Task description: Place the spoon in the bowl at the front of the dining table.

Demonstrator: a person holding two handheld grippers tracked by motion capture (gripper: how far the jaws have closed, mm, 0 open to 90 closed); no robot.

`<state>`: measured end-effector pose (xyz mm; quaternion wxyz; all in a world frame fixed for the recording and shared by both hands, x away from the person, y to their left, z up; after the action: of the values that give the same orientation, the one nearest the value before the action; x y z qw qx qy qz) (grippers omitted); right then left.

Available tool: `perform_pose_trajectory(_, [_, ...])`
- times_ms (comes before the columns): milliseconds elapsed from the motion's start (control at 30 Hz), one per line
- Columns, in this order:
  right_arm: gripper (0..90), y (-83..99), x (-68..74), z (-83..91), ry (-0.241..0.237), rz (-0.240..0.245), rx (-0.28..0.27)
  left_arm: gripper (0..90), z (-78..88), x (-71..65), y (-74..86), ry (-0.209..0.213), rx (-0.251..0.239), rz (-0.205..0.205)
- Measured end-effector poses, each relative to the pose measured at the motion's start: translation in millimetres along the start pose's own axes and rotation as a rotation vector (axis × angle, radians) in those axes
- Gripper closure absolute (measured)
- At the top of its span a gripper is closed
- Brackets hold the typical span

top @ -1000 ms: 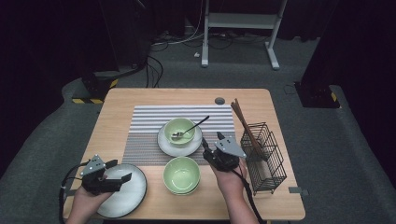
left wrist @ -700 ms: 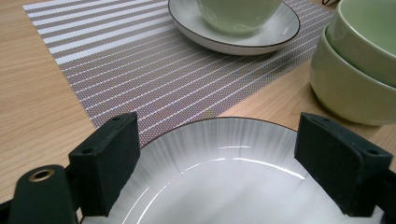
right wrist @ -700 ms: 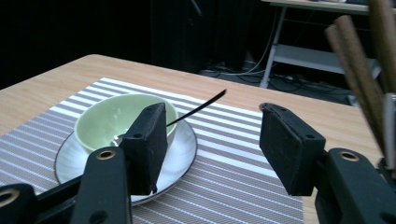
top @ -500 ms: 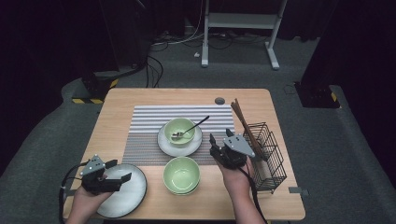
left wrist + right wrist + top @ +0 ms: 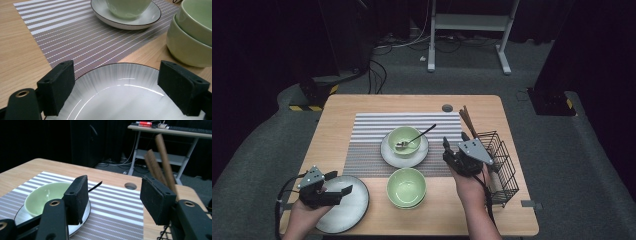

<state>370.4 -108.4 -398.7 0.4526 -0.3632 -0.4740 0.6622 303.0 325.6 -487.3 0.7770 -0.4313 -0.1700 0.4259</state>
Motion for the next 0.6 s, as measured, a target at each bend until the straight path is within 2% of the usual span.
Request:
perform_pose_trajectory(233, [41.3, -9.2, -6.8, 0.7, 0.025, 0.002, -0.029, 14.8, 0.3, -0.1, -0.3, 0.001, -0.002, -0.003])
perform_pose_trajectory(600, [42.2, -17.3, -13.5, 3.8, 0.051, -0.004, -0.038, 14.8, 1.4, 0.6, -0.5, 0.000, -0.007, -0.004])
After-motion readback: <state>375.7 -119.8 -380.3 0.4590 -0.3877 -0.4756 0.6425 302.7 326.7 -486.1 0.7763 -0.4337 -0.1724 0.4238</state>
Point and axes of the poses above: each handheld gripper's, and its own axes: z roughly backward along the jaws, y roughly out of its underside, x roughly to its left, the point moved 1 cm from there along -z, roughly forward along the jaws, and after that the axes turned 2 degrees about x, right-handed, at the moved point
